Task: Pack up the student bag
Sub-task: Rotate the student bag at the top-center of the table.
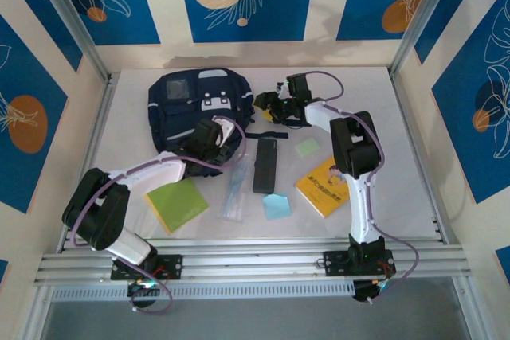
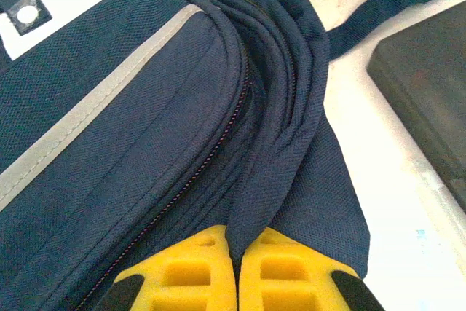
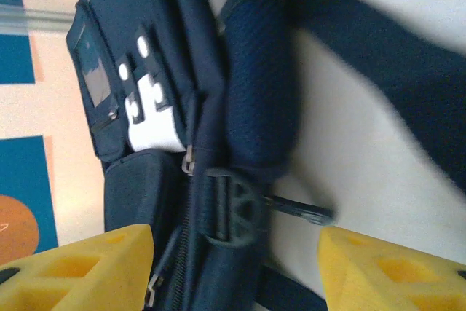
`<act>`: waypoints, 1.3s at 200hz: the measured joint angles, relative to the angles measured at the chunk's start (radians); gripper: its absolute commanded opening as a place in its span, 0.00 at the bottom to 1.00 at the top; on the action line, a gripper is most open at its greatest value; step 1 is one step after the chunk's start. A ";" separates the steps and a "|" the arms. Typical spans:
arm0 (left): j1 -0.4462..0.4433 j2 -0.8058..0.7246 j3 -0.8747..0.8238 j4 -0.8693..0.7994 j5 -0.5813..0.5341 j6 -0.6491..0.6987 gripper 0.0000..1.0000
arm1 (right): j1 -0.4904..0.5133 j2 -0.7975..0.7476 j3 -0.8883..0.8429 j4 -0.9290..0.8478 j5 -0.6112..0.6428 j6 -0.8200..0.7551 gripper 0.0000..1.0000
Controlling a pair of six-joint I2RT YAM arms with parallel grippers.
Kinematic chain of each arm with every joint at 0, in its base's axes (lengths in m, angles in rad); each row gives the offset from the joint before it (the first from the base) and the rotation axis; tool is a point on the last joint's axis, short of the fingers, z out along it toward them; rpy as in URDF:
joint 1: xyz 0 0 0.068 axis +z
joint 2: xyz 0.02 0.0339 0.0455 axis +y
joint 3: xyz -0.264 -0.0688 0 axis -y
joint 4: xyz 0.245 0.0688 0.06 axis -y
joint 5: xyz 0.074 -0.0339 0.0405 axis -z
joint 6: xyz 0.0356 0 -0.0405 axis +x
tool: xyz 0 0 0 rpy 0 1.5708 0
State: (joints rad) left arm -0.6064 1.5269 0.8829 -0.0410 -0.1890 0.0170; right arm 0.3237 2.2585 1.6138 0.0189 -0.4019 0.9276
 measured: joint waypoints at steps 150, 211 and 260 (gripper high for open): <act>-0.065 0.159 0.051 0.071 -0.150 -0.008 0.67 | -0.110 -0.368 -0.429 0.093 -0.006 0.102 0.00; -0.039 0.348 0.212 0.078 -0.331 0.096 0.75 | -0.061 -0.571 -0.648 0.055 0.149 0.140 0.38; 0.012 0.383 0.275 0.077 -0.413 0.158 0.82 | -0.057 -0.632 -0.743 -0.014 0.090 0.114 0.55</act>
State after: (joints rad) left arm -0.5945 1.9102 1.1576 0.0364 -0.6018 0.1745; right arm 0.2668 1.6264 0.8707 0.0048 -0.3115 1.0412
